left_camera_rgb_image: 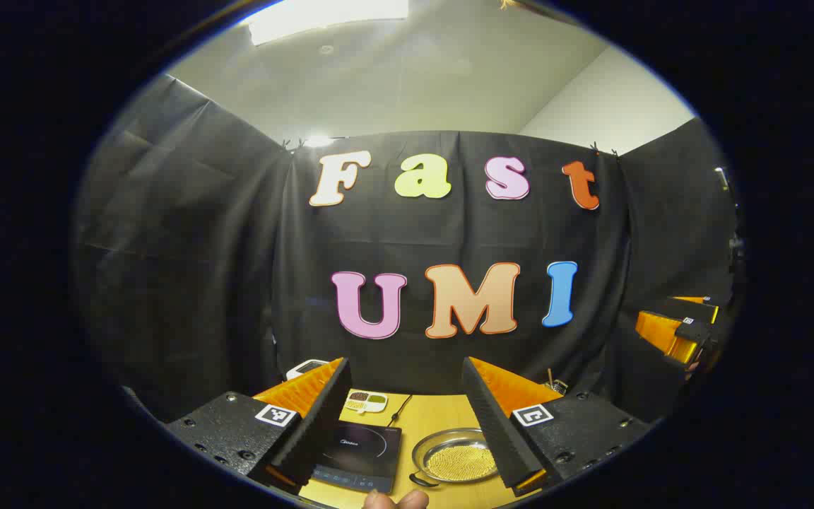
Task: First push the handle of the pot to place it horizontally, then grasp the pot with both hands and set it on the induction cooktop.
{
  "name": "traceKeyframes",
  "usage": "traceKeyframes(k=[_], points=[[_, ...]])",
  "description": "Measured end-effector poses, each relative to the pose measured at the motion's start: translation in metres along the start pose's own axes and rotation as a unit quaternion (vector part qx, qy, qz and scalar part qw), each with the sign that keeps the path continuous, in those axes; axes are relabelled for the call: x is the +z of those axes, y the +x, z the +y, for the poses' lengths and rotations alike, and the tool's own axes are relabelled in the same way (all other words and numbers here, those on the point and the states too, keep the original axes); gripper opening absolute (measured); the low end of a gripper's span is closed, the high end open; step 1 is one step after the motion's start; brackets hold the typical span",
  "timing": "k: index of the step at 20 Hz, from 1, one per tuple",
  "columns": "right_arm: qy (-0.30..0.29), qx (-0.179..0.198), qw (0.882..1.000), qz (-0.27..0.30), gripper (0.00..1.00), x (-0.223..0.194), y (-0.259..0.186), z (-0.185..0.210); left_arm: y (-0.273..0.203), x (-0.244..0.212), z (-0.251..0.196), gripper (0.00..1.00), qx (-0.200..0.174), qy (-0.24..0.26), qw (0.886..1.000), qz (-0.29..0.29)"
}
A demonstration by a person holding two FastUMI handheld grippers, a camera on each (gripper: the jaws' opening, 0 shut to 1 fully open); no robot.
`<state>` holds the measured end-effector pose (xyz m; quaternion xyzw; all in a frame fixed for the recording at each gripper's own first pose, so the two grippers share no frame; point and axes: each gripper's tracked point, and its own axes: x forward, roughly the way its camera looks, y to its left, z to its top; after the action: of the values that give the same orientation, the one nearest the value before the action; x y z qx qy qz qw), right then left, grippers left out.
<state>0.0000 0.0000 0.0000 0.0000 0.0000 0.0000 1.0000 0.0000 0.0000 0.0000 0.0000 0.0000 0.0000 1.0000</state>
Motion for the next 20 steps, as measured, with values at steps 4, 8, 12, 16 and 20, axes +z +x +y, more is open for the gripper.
traceKeyframes(k=[4,8,12,16,20], points=[[0.004,0.021,1.000,-0.002,0.99,-0.003,0.003,-0.005,-0.005,0.000,-0.009,0.95,0.019,0.010,1.000,0.006],[0.013,0.035,0.999,-0.005,0.99,-0.002,0.005,-0.007,-0.014,0.001,-0.014,0.95,0.030,0.015,0.999,0.008],[0.019,0.042,0.999,-0.003,0.99,-0.003,0.005,-0.005,-0.017,-0.001,-0.016,0.95,0.032,0.030,0.999,0.014],[0.011,0.048,0.999,-0.008,0.99,0.000,0.002,-0.005,-0.020,-0.002,-0.016,0.93,0.041,0.020,0.999,0.018],[0.020,0.059,0.998,-0.002,0.96,-0.007,0.002,0.002,-0.029,0.000,-0.014,0.93,0.047,0.030,0.998,0.018]])
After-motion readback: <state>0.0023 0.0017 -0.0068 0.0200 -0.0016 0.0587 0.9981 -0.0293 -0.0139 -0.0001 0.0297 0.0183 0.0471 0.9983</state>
